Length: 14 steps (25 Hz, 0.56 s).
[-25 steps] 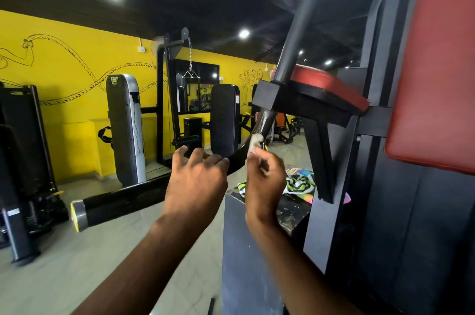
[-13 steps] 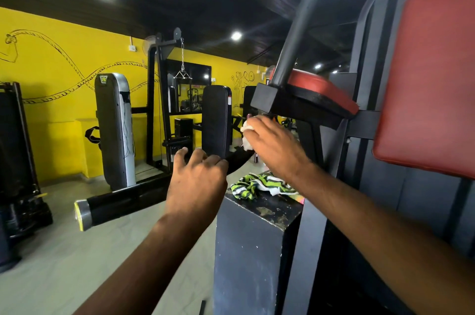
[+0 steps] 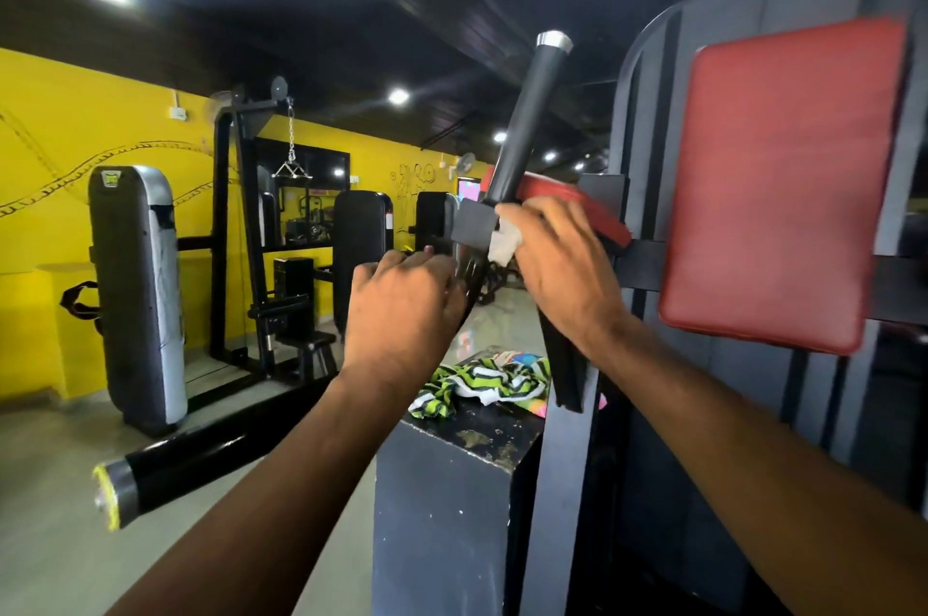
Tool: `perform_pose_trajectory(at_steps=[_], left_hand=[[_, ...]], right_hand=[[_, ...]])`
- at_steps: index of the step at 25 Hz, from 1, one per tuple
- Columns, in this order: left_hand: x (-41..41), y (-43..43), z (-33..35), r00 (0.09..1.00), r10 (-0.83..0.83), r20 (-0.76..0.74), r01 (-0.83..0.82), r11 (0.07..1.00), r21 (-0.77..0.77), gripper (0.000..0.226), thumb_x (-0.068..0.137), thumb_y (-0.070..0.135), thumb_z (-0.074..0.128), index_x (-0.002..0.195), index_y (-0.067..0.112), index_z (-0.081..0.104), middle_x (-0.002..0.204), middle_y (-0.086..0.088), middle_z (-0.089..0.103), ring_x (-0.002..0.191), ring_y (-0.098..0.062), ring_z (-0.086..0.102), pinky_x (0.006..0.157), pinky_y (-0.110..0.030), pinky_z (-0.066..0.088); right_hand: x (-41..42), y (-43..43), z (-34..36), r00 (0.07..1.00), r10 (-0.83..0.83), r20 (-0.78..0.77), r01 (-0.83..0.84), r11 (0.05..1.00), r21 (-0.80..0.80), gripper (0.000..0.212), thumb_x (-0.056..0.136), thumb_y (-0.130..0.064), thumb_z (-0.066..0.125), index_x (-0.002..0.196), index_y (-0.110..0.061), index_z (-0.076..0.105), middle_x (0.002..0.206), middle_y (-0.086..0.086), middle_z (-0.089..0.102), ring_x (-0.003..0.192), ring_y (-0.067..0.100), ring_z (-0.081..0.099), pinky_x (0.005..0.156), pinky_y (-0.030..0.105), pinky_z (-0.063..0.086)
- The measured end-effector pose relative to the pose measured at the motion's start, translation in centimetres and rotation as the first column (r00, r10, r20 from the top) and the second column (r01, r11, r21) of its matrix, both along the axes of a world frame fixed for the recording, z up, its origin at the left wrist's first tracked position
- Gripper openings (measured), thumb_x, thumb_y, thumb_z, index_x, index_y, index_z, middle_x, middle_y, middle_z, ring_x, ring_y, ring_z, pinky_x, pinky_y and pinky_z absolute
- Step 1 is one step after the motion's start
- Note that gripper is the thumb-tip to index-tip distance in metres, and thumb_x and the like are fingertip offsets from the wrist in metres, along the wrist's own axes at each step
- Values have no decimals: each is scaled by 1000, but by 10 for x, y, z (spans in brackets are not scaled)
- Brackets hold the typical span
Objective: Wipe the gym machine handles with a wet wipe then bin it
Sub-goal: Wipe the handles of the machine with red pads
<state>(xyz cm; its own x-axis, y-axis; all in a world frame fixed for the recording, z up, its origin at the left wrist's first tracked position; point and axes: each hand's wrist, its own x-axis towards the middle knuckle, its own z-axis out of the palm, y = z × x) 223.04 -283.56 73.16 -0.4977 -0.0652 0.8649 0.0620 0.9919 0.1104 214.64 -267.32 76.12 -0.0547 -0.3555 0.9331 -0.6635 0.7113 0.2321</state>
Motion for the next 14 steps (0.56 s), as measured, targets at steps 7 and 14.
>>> perform_pose_trajectory(at_steps=[7,14], left_hand=[[-49,8,32,995,-47,-86,49,998,29,46,96,41,54,134,16,58,134,-2,61,118,-28,52,94,-42,44],[-70,3,27,971,49,-234,-75,992,-105,48,93,52,48,121,19,67,123,2,67,108,-26,58,86,-41,45]], right_hand=[[-37,-4,64,988,51,-143,-16,972,235,31,92,-11,57,120,-6,67,123,12,60,114,26,55,94,39,53],[-77,23,99,925,172,-339,76,791,607,43,88,3,58,129,-12,59,128,6,60,121,24,53,94,37,52]])
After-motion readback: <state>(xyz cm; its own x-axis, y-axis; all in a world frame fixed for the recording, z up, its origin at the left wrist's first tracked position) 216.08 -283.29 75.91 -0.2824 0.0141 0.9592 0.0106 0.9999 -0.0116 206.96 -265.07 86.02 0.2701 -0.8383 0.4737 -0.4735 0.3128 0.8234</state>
